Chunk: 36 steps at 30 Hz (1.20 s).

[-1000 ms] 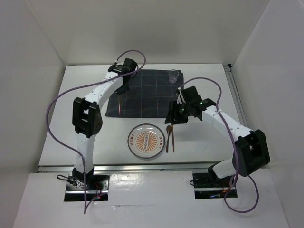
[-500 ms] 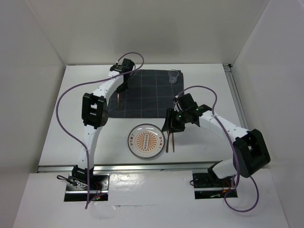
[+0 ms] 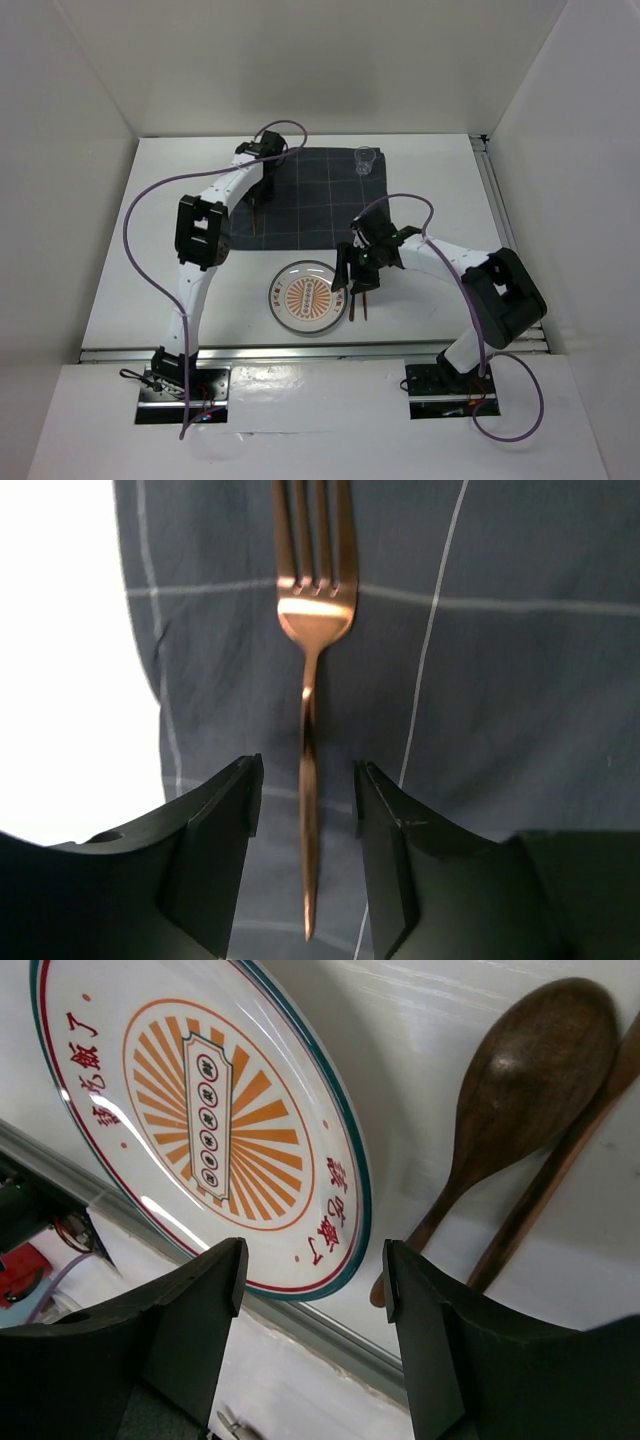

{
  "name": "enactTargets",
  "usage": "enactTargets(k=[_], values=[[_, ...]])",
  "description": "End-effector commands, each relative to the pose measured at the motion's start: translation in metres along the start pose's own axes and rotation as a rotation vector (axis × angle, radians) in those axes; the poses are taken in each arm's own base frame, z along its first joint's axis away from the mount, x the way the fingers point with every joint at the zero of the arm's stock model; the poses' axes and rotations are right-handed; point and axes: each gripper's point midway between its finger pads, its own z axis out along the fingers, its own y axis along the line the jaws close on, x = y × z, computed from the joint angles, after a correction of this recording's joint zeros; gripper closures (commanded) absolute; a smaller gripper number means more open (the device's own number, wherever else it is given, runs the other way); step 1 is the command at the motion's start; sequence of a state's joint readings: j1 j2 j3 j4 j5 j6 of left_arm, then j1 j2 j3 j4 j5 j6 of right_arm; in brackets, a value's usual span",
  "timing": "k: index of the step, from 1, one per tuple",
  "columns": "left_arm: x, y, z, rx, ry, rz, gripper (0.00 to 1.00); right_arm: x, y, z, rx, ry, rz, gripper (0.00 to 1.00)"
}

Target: Set the dinner table for one person

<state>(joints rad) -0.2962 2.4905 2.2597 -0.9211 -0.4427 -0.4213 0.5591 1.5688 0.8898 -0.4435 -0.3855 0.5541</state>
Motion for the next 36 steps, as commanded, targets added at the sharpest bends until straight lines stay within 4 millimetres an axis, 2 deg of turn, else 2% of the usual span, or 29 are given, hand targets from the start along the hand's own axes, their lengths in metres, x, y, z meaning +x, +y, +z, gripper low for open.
enactTargets(k=[1,2,3,7,9,13,14,15,18,19,22,25,29,31,34,36], values=[[-0.023,0.014,-0.055,0.035,-0.071,-0.038,0.42,-0.008,0.008,0.006,-0.034,-0.045,-0.023,0.34],[-0.024,0.017,-0.062,0.036,-0.075,-0.039,0.42,-0.007,0.006,0.009,-0.029,-0.038,-0.020,0.34],[-0.030,0.022,-0.078,0.045,-0.100,-0.051,0.42,-0.010,0.007,0.011,-0.035,-0.048,-0.024,0.34],[-0.038,0.039,-0.121,0.061,-0.143,-0.071,0.42,-0.004,0.000,0.024,-0.020,-0.018,-0.031,0.35],[-0.042,0.044,-0.139,0.081,-0.168,-0.092,0.42,-0.007,0.001,0.026,-0.027,-0.029,-0.036,0.40],[-0.033,0.059,-0.180,0.130,-0.187,-0.113,0.42,-0.008,0.003,0.031,-0.040,-0.039,-0.051,0.48],[-0.028,0.057,-0.176,0.135,-0.170,-0.106,0.42,-0.007,0.004,0.031,-0.047,-0.034,-0.060,0.51],[-0.026,0.063,-0.189,0.141,-0.182,-0.122,0.42,-0.007,0.004,0.031,-0.047,-0.034,-0.060,0.53],[-0.016,0.068,-0.198,0.153,-0.176,-0.130,0.42,-0.004,0.006,0.033,-0.054,-0.035,-0.073,0.63],[-0.014,0.071,-0.207,0.164,-0.181,-0.132,0.42,-0.004,0.006,0.033,-0.054,-0.035,-0.073,0.66],[-0.011,0.076,-0.216,0.168,-0.187,-0.144,0.42,-0.002,0.005,0.032,-0.053,-0.034,-0.072,0.86],[-0.002,0.082,-0.227,0.175,-0.180,-0.141,0.42,-0.010,0.016,0.020,-0.073,-0.062,-0.086,1.00],[0.001,0.092,-0.246,0.187,-0.207,-0.162,0.42,-0.025,0.048,-0.015,-0.139,-0.116,-0.141,1.00],[0.005,0.096,-0.255,0.199,-0.214,-0.164,0.42,-0.041,0.071,-0.033,-0.188,-0.168,-0.183,1.00],[0.011,0.097,-0.253,0.196,-0.202,-0.169,0.42,-0.056,0.097,-0.057,-0.241,-0.215,-0.224,1.00],[0.010,0.098,-0.257,0.199,-0.210,-0.172,0.42,-0.067,0.105,-0.067,-0.263,-0.246,-0.241,1.00]])
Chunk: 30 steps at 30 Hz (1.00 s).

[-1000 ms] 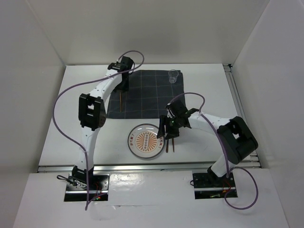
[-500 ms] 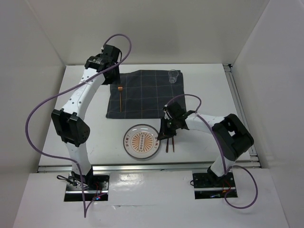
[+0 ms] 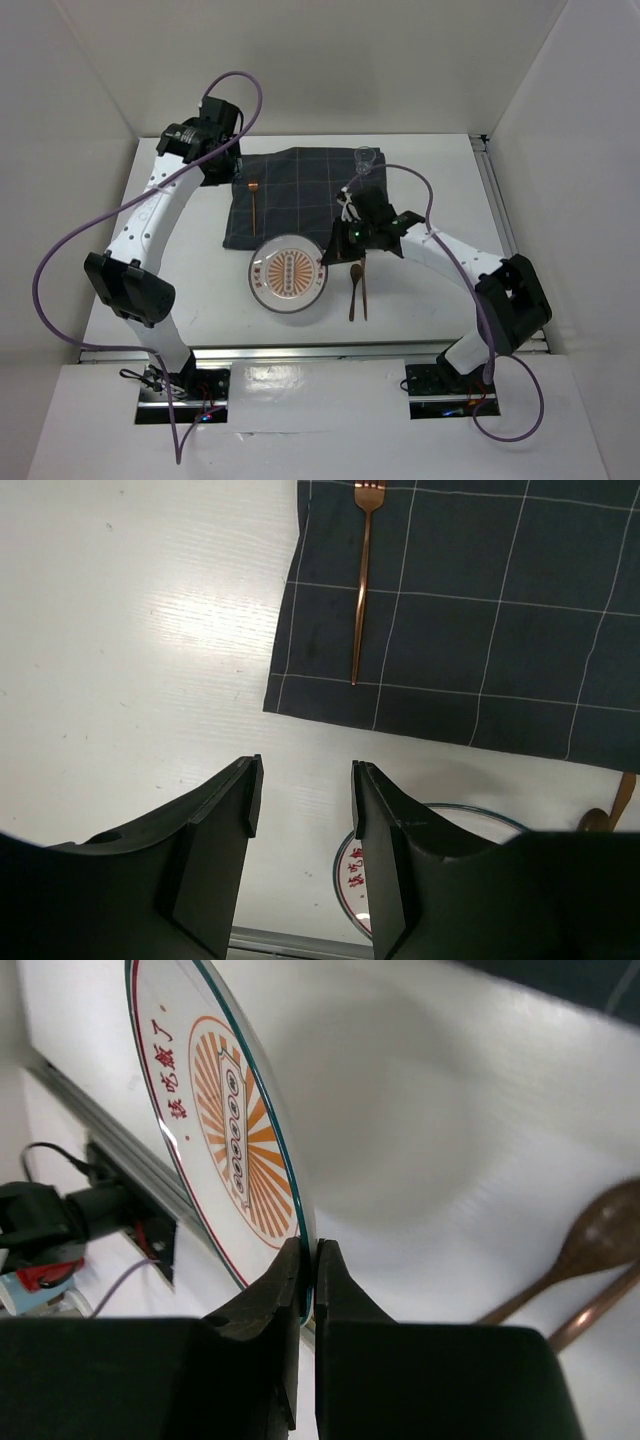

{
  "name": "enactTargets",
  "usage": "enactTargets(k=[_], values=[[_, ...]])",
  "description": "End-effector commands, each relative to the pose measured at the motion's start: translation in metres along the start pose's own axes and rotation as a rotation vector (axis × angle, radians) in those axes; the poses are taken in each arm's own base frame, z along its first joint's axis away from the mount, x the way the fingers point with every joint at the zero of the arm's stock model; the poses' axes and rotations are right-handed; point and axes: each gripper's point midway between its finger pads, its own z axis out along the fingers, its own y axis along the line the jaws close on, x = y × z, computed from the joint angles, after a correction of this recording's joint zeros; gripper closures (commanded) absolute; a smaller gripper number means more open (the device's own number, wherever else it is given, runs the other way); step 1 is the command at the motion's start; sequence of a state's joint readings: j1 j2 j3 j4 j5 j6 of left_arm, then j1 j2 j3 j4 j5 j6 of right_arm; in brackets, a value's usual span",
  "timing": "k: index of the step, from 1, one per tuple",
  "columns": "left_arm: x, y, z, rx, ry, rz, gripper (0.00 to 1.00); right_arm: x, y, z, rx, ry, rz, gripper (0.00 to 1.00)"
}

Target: Set the dinner table for one person

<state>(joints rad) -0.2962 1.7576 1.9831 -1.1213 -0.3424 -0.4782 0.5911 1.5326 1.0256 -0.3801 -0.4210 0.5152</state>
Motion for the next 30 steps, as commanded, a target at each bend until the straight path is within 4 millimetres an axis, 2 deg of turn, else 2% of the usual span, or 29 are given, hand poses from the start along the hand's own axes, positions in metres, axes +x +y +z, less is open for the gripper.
enactTargets(k=[1,3,4,6,8,10,12,13,15,16,18,19,21,24,26,29,30], values=[[0.001,0.002,-0.014,0.015,-0.017,-0.022,0.42,-0.048,0.046,-0.036,-0.113,-0.136,-0.088,1.00],[0.003,0.003,-0.015,0.011,-0.009,-0.019,0.42,-0.060,0.052,-0.038,-0.160,-0.152,-0.095,1.00],[0.005,0.004,-0.015,0.008,-0.001,-0.016,0.42,-0.074,0.053,-0.046,-0.177,-0.186,-0.087,1.00],[0.005,0.004,-0.015,0.007,-0.001,-0.016,0.42,-0.088,0.049,-0.043,-0.188,-0.202,-0.068,1.00],[0.003,0.007,-0.018,-0.004,-0.007,-0.016,0.42,-0.114,0.043,-0.051,-0.180,-0.251,-0.043,1.00],[0.002,0.010,-0.020,-0.016,-0.012,-0.016,0.42,-0.137,0.030,-0.047,-0.157,-0.287,0.010,1.00],[-0.001,0.013,-0.026,-0.022,-0.025,-0.020,0.42,-0.165,0.019,-0.052,-0.151,-0.337,0.053,1.00],[-0.002,0.014,-0.030,-0.019,-0.033,-0.022,0.42,-0.174,0.007,-0.040,-0.136,-0.338,0.092,1.00],[-0.003,0.015,-0.034,-0.014,-0.042,-0.037,0.42,-0.197,0.000,-0.038,-0.128,-0.367,0.119,1.00],[-0.003,0.013,-0.038,0.000,-0.045,-0.039,0.42,-0.202,-0.012,-0.021,-0.109,-0.356,0.158,1.00],[0.004,0.013,-0.036,0.006,-0.027,-0.034,0.42,-0.222,-0.021,-0.018,-0.101,-0.386,0.190,1.00],[0.004,0.013,-0.036,0.006,-0.027,-0.034,0.42,-0.225,-0.031,-0.005,-0.089,-0.380,0.225,1.00],[0.011,0.015,-0.033,-0.002,-0.008,-0.038,0.42,-0.239,-0.037,-0.002,-0.089,-0.405,0.259,1.00],[0.017,0.013,-0.026,-0.001,0.011,-0.033,0.42,-0.251,-0.052,0.014,-0.083,-0.413,0.310,1.00],[0.020,0.014,-0.024,-0.005,0.019,-0.030,0.42,-0.247,-0.068,0.031,-0.046,-0.390,0.362,1.00],[0.022,0.015,-0.023,-0.006,0.021,-0.029,0.42,-0.243,-0.079,0.043,-0.047,-0.398,0.413,1.00],[0.020,0.014,-0.023,-0.002,0.013,-0.032,0.42,-0.234,-0.085,0.050,-0.043,-0.390,0.432,1.00]])
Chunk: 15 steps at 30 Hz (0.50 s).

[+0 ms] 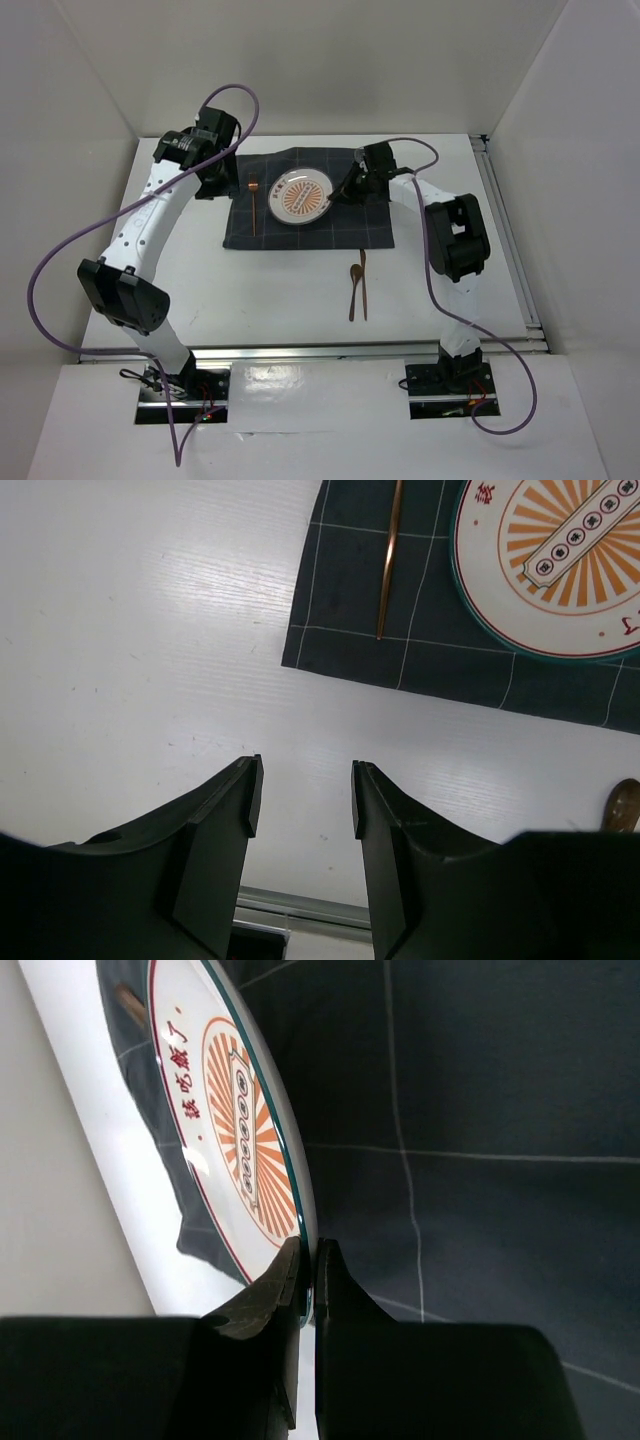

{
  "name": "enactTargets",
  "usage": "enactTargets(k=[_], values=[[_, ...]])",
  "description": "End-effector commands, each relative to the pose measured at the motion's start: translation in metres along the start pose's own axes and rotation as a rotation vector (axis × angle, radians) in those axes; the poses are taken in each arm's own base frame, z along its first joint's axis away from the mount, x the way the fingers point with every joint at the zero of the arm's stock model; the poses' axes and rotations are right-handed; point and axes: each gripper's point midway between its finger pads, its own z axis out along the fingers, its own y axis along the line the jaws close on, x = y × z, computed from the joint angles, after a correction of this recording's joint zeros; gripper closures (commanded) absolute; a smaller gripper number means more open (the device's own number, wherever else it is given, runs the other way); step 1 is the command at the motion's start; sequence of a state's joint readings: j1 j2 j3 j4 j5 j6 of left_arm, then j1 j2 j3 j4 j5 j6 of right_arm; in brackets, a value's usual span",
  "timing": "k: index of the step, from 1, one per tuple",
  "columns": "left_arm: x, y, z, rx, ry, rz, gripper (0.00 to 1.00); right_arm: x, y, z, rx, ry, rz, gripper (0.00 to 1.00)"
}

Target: Set the dinner table for one person

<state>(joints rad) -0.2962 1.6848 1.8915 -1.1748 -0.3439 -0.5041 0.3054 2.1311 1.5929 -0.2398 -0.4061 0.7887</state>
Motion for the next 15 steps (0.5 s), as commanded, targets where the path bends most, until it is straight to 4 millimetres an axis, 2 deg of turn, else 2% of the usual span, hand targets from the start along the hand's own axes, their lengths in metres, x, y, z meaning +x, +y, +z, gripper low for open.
enactTargets(k=[1,4,5,7,9,11,12,13,14,15], values=[[-0.007,-0.001,-0.012,0.028,-0.049,-0.028,0.42,-0.028,0.027,-0.003,-0.105,-0.110,0.033,1.00],[-0.005,-0.004,-0.009,0.034,-0.035,-0.025,0.42,-0.022,0.009,0.006,-0.044,-0.097,0.059,0.98],[-0.005,-0.004,-0.009,0.034,-0.035,-0.025,0.42,-0.020,0.004,0.006,-0.021,-0.090,0.057,0.77],[-0.003,-0.004,-0.007,0.030,-0.027,-0.022,0.42,-0.020,0.003,0.001,-0.012,-0.095,0.034,0.45],[-0.002,-0.005,-0.007,0.038,-0.023,-0.022,0.42,-0.024,0.006,-0.014,0.011,-0.128,0.000,0.17],[-0.004,-0.008,-0.007,0.052,-0.028,-0.025,0.42,-0.022,0.008,-0.026,0.018,-0.137,-0.026,0.12],[-0.003,-0.010,-0.007,0.063,-0.023,-0.025,0.42,-0.022,0.021,-0.040,0.002,-0.157,-0.068,0.12],[-0.003,-0.010,-0.007,0.064,-0.023,-0.034,0.42,-0.016,0.017,-0.047,0.022,-0.152,-0.078,0.12],[-0.002,-0.012,-0.007,0.073,-0.018,-0.033,0.42,-0.015,0.016,-0.055,0.034,-0.158,-0.095,0.14],[-0.002,-0.012,-0.007,0.073,-0.018,-0.033,0.42,-0.014,0.024,-0.075,0.040,-0.191,-0.161,0.19]])
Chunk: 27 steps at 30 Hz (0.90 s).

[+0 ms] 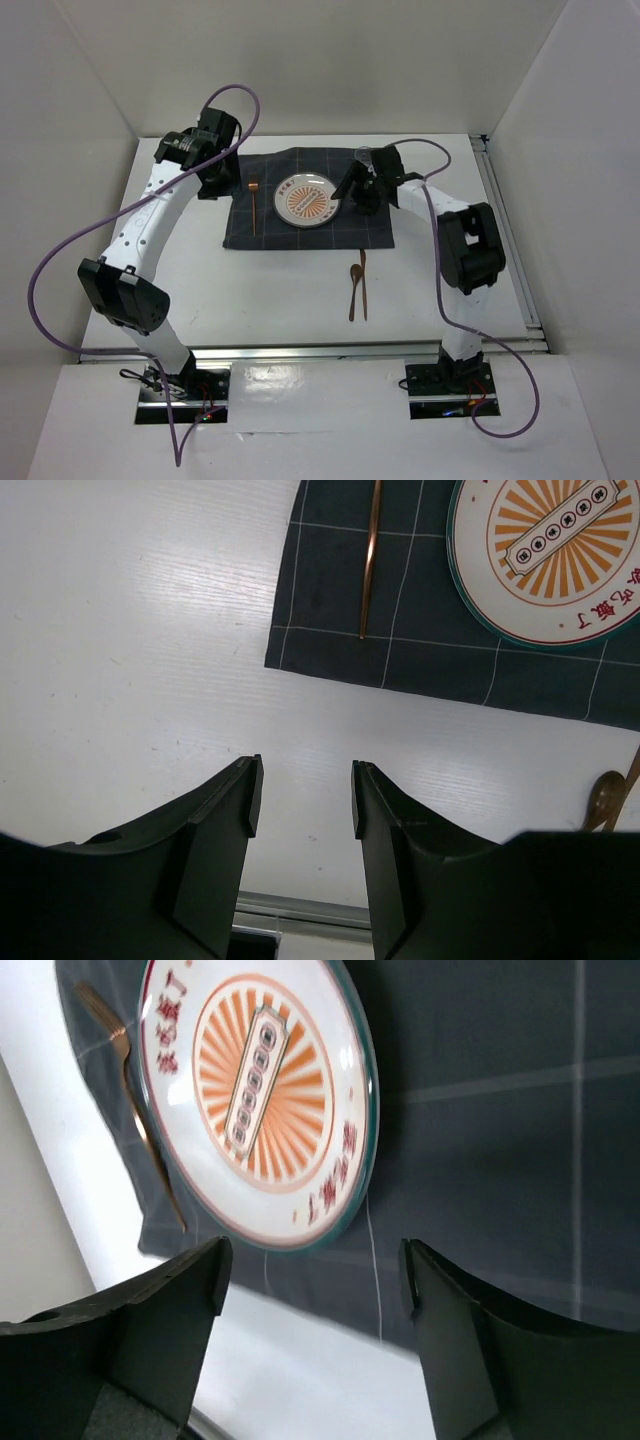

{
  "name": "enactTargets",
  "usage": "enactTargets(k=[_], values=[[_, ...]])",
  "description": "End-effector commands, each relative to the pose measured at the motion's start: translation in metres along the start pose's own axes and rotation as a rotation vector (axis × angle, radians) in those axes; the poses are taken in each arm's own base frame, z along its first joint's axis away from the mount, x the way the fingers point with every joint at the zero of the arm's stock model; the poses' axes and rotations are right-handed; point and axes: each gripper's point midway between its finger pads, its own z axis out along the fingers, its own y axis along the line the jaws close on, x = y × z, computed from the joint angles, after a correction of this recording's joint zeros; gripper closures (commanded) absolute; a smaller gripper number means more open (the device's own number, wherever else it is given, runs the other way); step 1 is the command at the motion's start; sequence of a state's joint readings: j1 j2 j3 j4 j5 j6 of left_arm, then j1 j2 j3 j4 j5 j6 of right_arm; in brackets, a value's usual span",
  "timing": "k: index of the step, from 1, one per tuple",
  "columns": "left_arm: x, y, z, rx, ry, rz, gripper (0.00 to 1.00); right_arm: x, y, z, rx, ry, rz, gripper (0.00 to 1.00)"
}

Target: Set the dinner table for one person

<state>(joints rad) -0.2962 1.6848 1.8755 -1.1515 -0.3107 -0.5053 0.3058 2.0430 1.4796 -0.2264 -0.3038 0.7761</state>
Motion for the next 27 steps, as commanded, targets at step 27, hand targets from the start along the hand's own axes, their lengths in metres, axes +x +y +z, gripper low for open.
enactTargets(k=[27], values=[[0.005,-0.013,-0.028,0.101,-0.063,-0.051,0.44,0.210,-0.138,-0.120,0.521,0.229,-0.356,0.56]])
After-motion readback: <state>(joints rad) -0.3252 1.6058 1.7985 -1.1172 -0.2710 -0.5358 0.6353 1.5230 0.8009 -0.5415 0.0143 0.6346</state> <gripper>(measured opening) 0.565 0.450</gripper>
